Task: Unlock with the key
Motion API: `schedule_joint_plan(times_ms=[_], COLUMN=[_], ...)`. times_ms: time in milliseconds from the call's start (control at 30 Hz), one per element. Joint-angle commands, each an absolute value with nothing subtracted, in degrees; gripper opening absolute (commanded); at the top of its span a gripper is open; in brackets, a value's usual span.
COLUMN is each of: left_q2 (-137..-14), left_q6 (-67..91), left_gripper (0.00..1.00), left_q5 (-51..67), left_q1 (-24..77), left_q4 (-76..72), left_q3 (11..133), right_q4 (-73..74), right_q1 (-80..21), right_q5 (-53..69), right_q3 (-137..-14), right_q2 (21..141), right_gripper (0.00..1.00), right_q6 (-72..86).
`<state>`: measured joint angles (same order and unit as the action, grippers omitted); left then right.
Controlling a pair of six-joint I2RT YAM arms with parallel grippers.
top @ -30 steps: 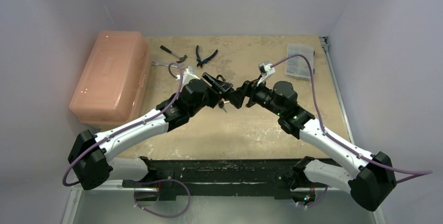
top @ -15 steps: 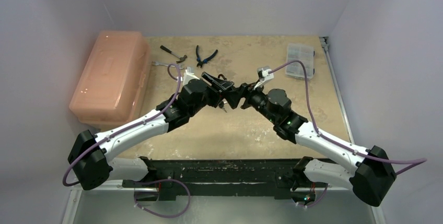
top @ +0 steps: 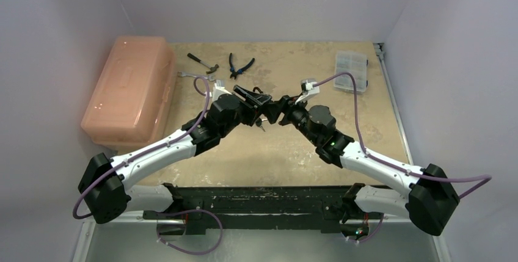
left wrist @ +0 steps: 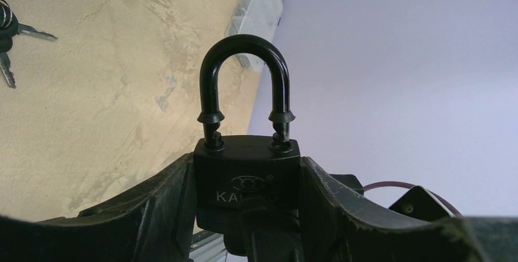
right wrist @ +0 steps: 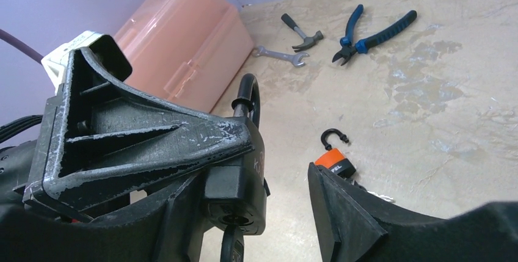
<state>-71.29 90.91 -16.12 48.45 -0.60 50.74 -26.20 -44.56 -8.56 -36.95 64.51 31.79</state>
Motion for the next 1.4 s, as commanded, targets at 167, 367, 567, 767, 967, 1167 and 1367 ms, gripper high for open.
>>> schedule_joint_plan(times_ms=[167,367,567,767,967,1167,1367], left_q2=[-69.22,-68.71,-65.89,-57.43,-48.8,-40.95,-38.12], left_q6=[92.25,92.2,86.59,79.79,69.3,61.71,61.43], left_gripper=[0.0,0.01,0.69,0.98,0.97,0.97,0.97], left_q5=[-14.94,-15.26,-16.97,-21.0,-20.04,-12.74,-5.64], left_q1=[48.79,48.78,48.78,48.25,47.99,48.0,48.04], left_q4=[-8.86,-9.79,-9.29,-7.82,-6.94,-9.59,-20.32], left_q3=[51.18,50.18,48.78,44.34,41.96,38.48,33.17], right_q4=[-30.72,-29.78,-25.87,-20.04,-15.77,-10.38,-12.09], right_q1=[-45.48,-45.63,-45.62,-45.59,-45.61,-45.57,-45.54], right_q5=[-12.79,-11.84,-8.27,-1.9,4.04,7.29,11.07], right_q3=[-38.33,-38.23,-38.3,-38.79,-39.18,-41.69,-40.26], right_q2=[64.95,63.91,60.11,54.24,48.08,40.98,36.51], right_gripper=[0.37,0.0,0.0,0.0,0.0,0.0,0.0], right_q6=[31.73,31.66,31.3,31.65,32.83,36.89,42.68])
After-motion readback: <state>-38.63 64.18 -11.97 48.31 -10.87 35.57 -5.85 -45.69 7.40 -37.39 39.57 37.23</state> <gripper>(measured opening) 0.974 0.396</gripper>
